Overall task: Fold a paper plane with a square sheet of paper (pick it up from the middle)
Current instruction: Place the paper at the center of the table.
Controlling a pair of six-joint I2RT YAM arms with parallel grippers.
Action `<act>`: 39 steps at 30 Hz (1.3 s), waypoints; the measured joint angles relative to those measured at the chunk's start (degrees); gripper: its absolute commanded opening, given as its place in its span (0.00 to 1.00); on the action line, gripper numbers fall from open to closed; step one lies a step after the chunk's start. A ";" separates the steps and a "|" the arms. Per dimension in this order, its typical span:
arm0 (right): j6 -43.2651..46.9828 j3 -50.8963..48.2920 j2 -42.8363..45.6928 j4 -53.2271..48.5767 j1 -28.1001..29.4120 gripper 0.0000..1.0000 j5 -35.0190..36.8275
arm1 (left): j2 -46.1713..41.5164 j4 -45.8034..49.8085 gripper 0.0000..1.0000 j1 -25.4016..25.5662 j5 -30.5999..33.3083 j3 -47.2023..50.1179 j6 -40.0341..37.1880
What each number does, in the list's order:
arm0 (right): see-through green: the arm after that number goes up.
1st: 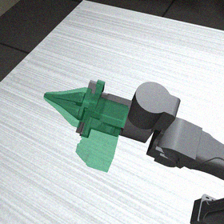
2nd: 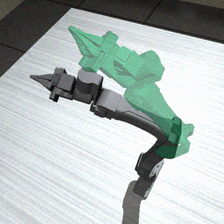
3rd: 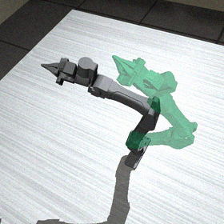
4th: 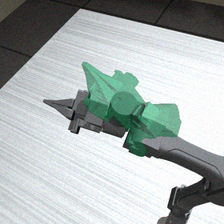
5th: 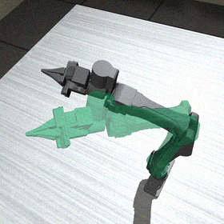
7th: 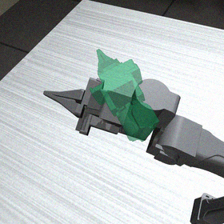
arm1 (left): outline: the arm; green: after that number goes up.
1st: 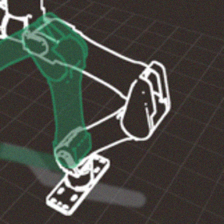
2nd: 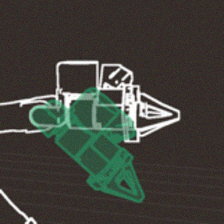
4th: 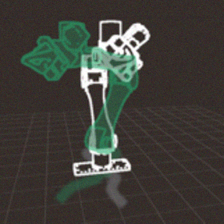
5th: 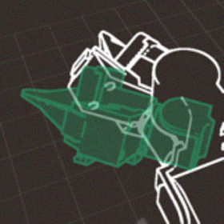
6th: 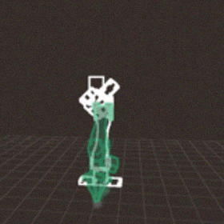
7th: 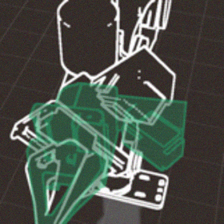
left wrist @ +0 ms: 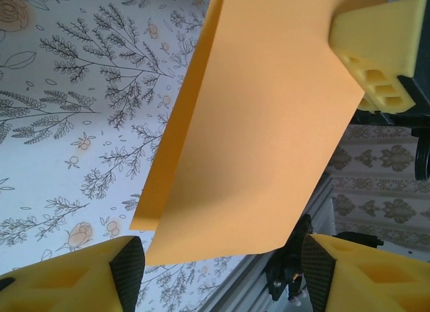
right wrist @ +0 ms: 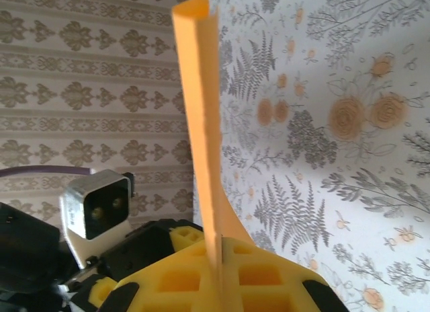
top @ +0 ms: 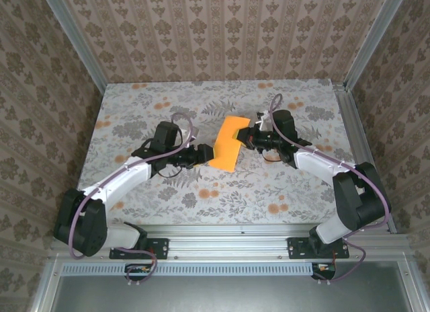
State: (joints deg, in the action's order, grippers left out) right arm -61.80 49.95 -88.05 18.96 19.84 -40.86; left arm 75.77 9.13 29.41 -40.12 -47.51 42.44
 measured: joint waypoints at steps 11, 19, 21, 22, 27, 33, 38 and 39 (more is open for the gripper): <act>-4.26 0.00 -0.02 5.20 -0.09 0.00 -1.25 | -0.20 -3.17 0.61 0.00 -0.87 0.28 2.93; -4.48 0.00 -0.02 5.31 -0.09 0.00 -1.55 | -1.27 -3.54 0.39 0.00 -1.49 0.28 3.89; -4.48 0.00 -0.02 5.33 -0.11 0.00 -1.66 | -1.27 -3.26 0.35 0.00 -1.49 0.28 3.89; -4.46 0.00 -0.02 5.31 -0.09 0.00 -1.66 | -1.27 -2.95 0.34 0.00 -1.46 0.28 3.87; -4.46 0.00 -0.02 5.33 -0.09 0.00 -2.10 | -1.27 -1.01 0.26 0.00 -1.01 0.28 2.95; -4.44 0.00 -0.26 5.33 -0.07 0.00 -3.21 | -1.27 1.53 0.11 0.00 0.02 0.20 0.92; -4.42 0.31 -2.40 5.53 0.85 0.02 -3.63 | -1.27 4.02 0.09 0.02 1.18 0.11 -0.83; -4.37 0.46 -3.10 5.57 1.14 0.03 -3.65 | -1.29 4.74 0.09 0.02 1.51 0.11 -1.22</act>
State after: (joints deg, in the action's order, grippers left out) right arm -66.17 50.41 -91.15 24.53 20.97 -44.51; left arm 74.48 13.87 29.43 -38.61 -47.40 41.21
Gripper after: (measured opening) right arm 0.071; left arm 0.094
